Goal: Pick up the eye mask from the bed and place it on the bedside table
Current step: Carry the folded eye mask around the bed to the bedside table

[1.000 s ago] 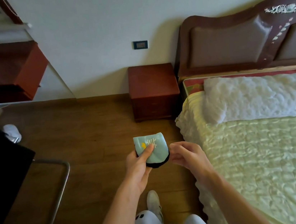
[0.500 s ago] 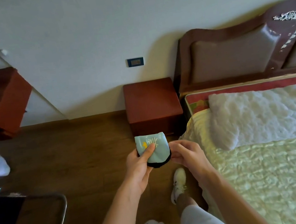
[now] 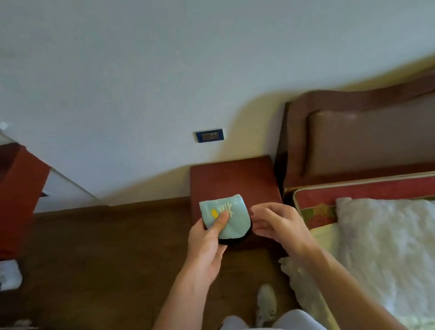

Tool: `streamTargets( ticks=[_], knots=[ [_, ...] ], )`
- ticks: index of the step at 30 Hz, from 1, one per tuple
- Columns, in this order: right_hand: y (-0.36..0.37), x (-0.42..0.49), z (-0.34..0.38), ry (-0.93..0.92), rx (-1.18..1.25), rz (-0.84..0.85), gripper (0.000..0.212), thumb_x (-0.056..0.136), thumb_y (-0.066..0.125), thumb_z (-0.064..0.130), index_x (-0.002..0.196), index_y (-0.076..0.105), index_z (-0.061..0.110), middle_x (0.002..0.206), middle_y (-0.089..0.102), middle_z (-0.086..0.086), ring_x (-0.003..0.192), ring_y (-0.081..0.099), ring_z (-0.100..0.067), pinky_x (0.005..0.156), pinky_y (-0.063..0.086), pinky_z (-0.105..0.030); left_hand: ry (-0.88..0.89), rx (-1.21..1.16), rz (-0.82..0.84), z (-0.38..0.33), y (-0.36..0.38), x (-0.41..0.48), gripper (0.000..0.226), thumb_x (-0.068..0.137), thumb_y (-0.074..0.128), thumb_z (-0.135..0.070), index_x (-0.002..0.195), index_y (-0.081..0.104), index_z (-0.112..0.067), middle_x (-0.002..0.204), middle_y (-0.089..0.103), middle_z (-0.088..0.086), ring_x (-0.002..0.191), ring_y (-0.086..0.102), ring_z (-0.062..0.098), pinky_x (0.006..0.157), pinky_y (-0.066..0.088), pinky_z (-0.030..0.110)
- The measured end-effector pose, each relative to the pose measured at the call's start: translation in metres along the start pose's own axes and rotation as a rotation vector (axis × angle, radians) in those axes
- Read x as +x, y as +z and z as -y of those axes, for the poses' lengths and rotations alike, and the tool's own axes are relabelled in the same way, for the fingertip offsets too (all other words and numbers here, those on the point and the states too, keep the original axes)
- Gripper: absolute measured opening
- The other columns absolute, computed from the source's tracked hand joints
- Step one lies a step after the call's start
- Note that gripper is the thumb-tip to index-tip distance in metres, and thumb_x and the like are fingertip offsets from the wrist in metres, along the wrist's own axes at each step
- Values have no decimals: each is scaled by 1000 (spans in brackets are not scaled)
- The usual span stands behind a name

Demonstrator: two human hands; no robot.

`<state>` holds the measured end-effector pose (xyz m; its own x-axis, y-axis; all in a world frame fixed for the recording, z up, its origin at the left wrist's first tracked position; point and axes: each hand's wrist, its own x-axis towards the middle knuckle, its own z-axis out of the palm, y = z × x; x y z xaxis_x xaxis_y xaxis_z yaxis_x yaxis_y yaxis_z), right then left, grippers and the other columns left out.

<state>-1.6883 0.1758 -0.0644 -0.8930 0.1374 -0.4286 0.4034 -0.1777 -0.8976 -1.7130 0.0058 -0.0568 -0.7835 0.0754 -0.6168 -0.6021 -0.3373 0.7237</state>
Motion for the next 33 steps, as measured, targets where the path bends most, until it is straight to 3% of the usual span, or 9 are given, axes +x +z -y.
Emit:
streamTargets(
  ticks=[4, 9, 15, 21, 24, 28, 31, 33],
  knots=[
    [-21, 54, 30, 3, -27, 18, 25, 76, 72, 48, 87, 81, 26, 92, 83, -4, 88, 79, -19, 76, 61, -28, 14, -2, 13, -22, 39, 45, 34, 79, 76, -16, 112, 68, -10, 103, 78, 11, 97, 74, 25, 79, 60, 37],
    [-33, 93, 41, 59, -9, 22, 15, 92, 71, 32, 96, 78, 18, 91, 83, -5, 86, 79, -19, 73, 59, -27, -13, -13, -25, -34, 59, 76, 26, 82, 74, -12, 108, 69, -11, 98, 79, 9, 91, 75, 22, 68, 62, 31],
    [-37, 127, 39, 103, -28, 25, 15, 93, 70, 29, 98, 78, 17, 90, 83, -5, 86, 79, -20, 75, 59, -30, -48, -22, -42, -40, 68, 111, 29, 82, 75, -12, 110, 69, -10, 103, 78, 10, 97, 74, 24, 76, 61, 36],
    [-37, 153, 26, 97, -82, 21, 37, 81, 72, 43, 105, 77, 15, 98, 82, -8, 93, 78, -22, 85, 63, -39, -87, -48, -38, -31, 66, 144, 43, 73, 78, -14, 114, 66, -11, 108, 77, 12, 101, 73, 26, 81, 62, 39],
    [-35, 170, 10, 112, -86, -10, 32, 79, 72, 45, 99, 78, 21, 95, 82, -8, 91, 78, -24, 83, 63, -38, -122, -38, -64, -21, 57, 168, 46, 69, 80, -16, 114, 67, -12, 107, 77, 10, 102, 73, 25, 87, 60, 42],
    [-35, 205, -35, 126, -163, -51, 7, 91, 70, 33, 93, 76, 30, 91, 81, -3, 87, 78, -17, 81, 64, -36, -154, -13, -138, 8, 37, 222, 41, 73, 79, -14, 112, 68, -9, 106, 77, 10, 99, 73, 23, 85, 59, 40],
    [-39, 236, -85, 156, -297, -67, 9, 93, 70, 33, 100, 75, 30, 93, 80, 1, 88, 77, -13, 86, 63, -40, -174, 50, -186, 41, 17, 266, 25, 81, 76, -10, 105, 69, -12, 104, 78, 9, 94, 74, 22, 75, 59, 34],
    [-43, 256, -124, 162, -432, -62, 21, 93, 70, 35, 111, 73, 27, 98, 77, 8, 94, 74, -9, 86, 61, -31, -189, 104, -220, 67, 3, 298, 21, 84, 74, -9, 103, 68, -13, 105, 75, 10, 95, 73, 23, 72, 58, 32]
  ],
)
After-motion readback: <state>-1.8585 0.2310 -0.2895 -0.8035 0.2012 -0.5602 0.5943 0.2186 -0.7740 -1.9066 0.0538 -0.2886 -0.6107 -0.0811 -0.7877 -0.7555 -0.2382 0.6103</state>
